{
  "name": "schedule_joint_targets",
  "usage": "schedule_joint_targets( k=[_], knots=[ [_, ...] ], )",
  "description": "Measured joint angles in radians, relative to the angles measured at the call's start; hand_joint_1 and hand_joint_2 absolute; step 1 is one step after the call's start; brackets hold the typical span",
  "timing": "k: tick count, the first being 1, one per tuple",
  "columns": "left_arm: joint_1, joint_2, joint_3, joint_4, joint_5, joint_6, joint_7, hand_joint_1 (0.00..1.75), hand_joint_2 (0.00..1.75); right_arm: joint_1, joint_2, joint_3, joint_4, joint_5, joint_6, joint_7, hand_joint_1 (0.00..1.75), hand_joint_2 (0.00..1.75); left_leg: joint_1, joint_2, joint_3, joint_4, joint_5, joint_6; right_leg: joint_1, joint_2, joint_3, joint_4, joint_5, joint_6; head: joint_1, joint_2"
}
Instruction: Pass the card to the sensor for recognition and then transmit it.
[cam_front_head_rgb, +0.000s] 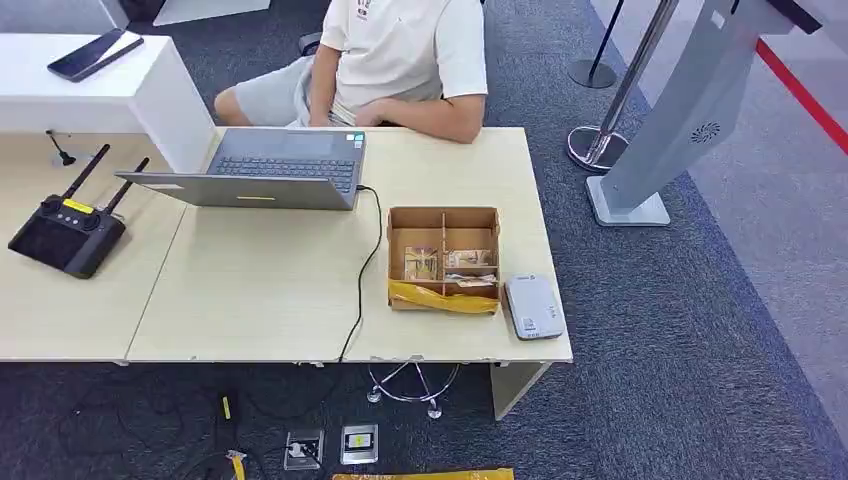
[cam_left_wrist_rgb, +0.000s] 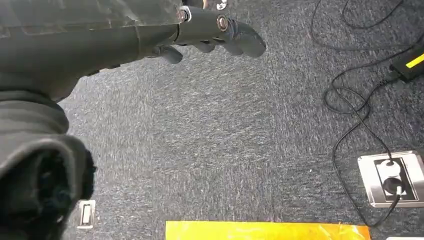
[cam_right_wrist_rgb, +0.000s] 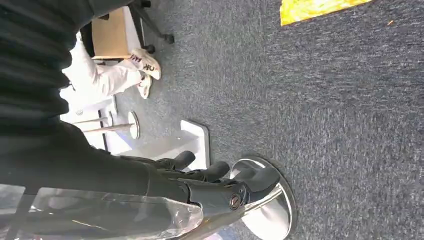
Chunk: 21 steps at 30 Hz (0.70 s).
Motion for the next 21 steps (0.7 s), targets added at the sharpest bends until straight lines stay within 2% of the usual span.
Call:
schedule_joint_targets(
  k=[21],
  knots=[
    [0.001,0.001,0.0,-0.004,-0.002,0.007,0.002,0.0,0.0,0.0,0.0,0.0,0.0,-0.005,0.003,0.01,0.0,1.75,0.0,0.0,0.0,0.0,0.0,0.0,0.0,0.0,0.0,0.0,0.0,0.0,0.0,0.0]
  ],
)
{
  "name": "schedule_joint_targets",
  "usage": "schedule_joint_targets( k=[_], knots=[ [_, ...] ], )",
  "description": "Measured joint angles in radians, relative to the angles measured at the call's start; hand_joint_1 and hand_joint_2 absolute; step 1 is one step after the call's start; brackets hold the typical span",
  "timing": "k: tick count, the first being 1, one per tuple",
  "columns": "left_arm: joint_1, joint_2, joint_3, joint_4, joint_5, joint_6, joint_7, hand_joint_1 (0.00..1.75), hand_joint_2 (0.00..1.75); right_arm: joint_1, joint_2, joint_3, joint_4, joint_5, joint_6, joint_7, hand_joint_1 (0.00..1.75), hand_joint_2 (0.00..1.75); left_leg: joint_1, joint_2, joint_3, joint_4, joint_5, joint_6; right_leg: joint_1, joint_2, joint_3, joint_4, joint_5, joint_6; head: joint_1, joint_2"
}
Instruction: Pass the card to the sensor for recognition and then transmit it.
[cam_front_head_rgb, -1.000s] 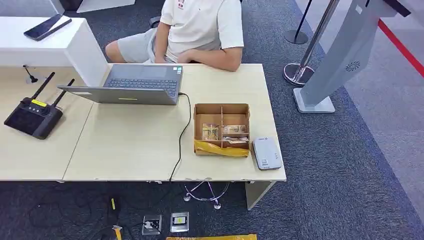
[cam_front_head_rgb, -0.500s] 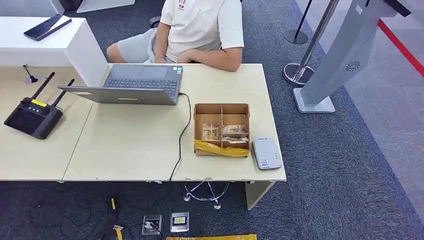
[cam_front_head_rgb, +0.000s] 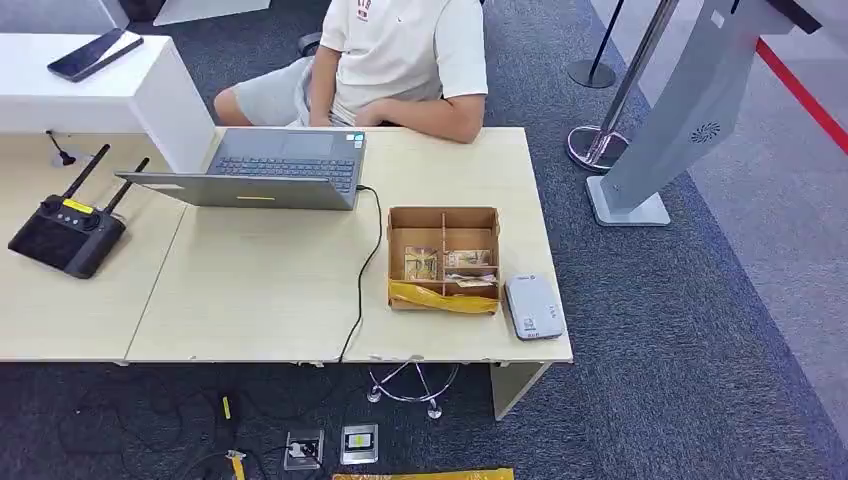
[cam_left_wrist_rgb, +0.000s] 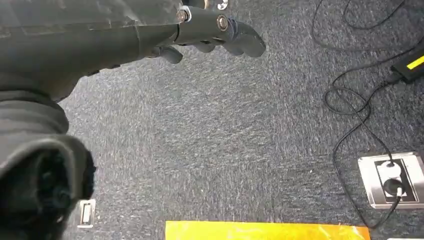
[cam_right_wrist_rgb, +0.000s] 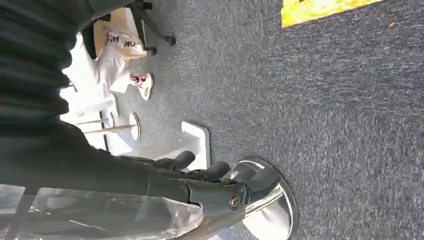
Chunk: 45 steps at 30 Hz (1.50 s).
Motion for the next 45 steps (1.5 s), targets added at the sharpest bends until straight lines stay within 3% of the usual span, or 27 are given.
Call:
schedule_joint_targets(
  k=[45],
  knots=[
    [0.0,-0.003,0.001,-0.004,-0.029,-0.01,0.002,0.0,0.0,0.0,-0.006,0.0,0.0,-0.011,0.01,0.003,0.0,1.75,0.0,0.0,0.0,0.0,0.0,0.0,0.0,0.0,0.0,0.0,0.0,0.0,0.0,0.0]
  ],
)
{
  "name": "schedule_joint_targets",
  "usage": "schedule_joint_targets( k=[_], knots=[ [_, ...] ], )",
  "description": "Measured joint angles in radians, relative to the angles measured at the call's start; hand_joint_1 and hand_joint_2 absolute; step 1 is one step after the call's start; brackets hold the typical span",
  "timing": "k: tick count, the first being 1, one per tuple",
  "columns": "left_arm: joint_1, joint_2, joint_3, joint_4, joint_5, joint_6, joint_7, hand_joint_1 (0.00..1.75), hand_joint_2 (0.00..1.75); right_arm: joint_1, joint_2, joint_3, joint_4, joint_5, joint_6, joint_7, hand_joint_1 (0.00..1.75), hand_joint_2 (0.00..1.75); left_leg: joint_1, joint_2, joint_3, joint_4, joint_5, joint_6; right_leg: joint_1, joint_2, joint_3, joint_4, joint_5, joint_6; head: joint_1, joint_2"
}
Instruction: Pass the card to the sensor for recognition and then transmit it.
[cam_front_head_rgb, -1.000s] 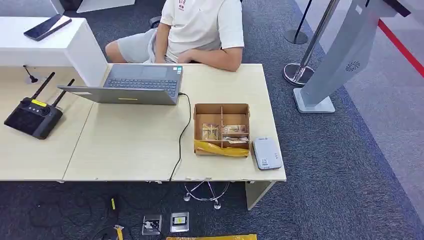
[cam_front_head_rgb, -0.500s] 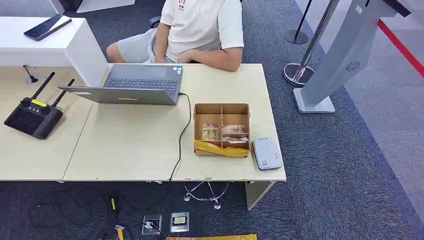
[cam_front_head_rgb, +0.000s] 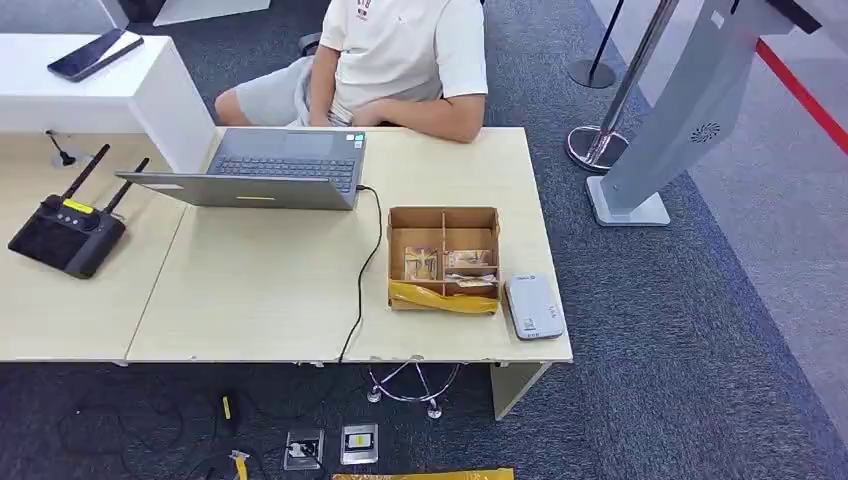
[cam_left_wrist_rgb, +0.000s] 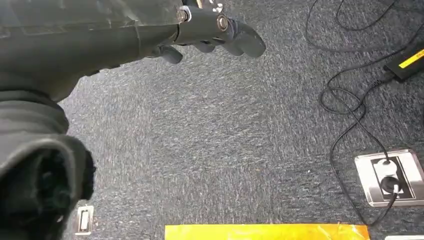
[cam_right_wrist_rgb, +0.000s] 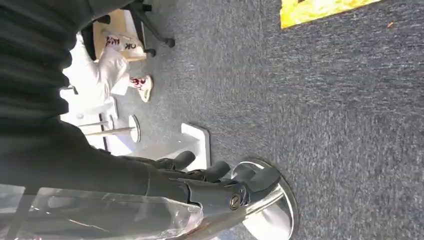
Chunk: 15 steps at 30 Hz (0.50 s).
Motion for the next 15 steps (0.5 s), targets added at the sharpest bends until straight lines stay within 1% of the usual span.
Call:
schedule_joint_targets(
  k=[15],
  knots=[
    [-0.001,-0.002,0.0,0.002,0.009,-0.016,-0.006,0.0,0.0,0.0,0.0,0.0,0.0,0.002,-0.007,0.01,0.0,1.75,0.0,0.0,0.0,0.0,0.0,0.0,0.0,0.0,0.0,0.0,0.0,0.0,0.0,0.0]
  ],
)
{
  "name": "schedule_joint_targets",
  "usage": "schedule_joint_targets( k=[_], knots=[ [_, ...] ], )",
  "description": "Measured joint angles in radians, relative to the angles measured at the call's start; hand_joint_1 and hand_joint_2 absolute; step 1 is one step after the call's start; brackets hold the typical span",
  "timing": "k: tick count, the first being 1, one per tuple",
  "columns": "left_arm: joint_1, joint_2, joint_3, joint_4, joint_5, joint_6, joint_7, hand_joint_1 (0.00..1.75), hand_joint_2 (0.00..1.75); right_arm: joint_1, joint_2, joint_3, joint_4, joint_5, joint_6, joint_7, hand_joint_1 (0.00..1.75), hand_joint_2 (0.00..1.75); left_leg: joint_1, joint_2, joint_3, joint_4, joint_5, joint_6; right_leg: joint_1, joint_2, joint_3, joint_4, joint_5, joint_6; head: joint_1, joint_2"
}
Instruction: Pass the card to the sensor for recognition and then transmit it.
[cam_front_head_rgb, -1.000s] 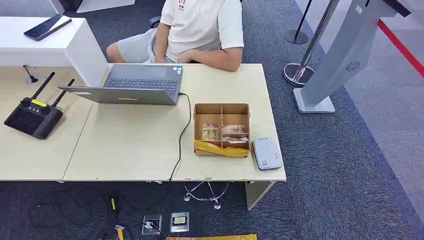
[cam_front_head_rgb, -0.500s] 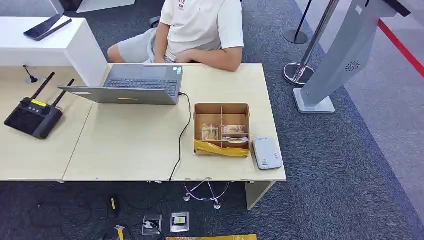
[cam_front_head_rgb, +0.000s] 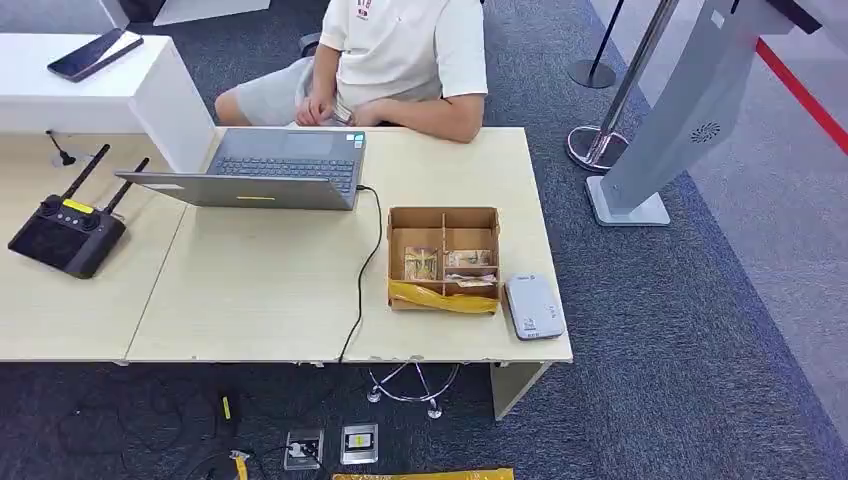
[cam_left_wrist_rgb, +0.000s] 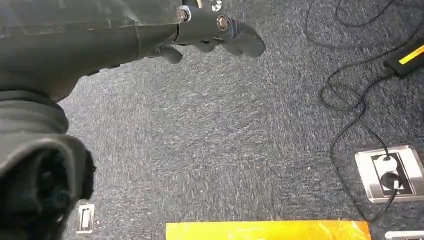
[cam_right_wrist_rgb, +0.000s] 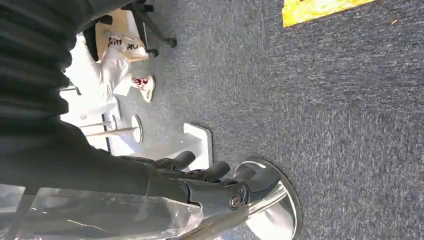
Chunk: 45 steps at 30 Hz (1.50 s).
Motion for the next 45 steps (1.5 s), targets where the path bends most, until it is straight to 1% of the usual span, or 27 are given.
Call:
schedule_joint_targets(
  k=[7,20,45],
  knots=[
    [-0.001,-0.005,-0.001,0.004,0.003,-0.002,-0.015,0.0,0.0,0.0,0.003,0.0,0.0,0.0,0.0,0.002,0.0,1.75,0.0,0.0,0.0,0.0,0.0,0.0,0.0,0.0,0.0,0.0,0.0,0.0,0.0,0.0],
    [-0.01,-0.011,-0.001,0.02,0.002,-0.016,-0.022,0.0,0.0,0.0,0.009,0.0,0.002,-0.003,-0.005,0.009,0.0,1.75,0.0,0.0,0.0,0.0,0.0,0.0,0.0,0.0,0.0,0.0,0.0,0.0,0.0,0.0],
    [-0.019,-0.018,-0.002,0.035,0.0,-0.021,-0.023,0.0,0.0,0.0,0.012,0.0,0.002,-0.004,-0.008,0.021,0.0,1.75,0.0,0.0,0.0,0.0,0.0,0.0,0.0,0.0,0.0,0.0,0.0,0.0,0.0,0.0]
  ],
)
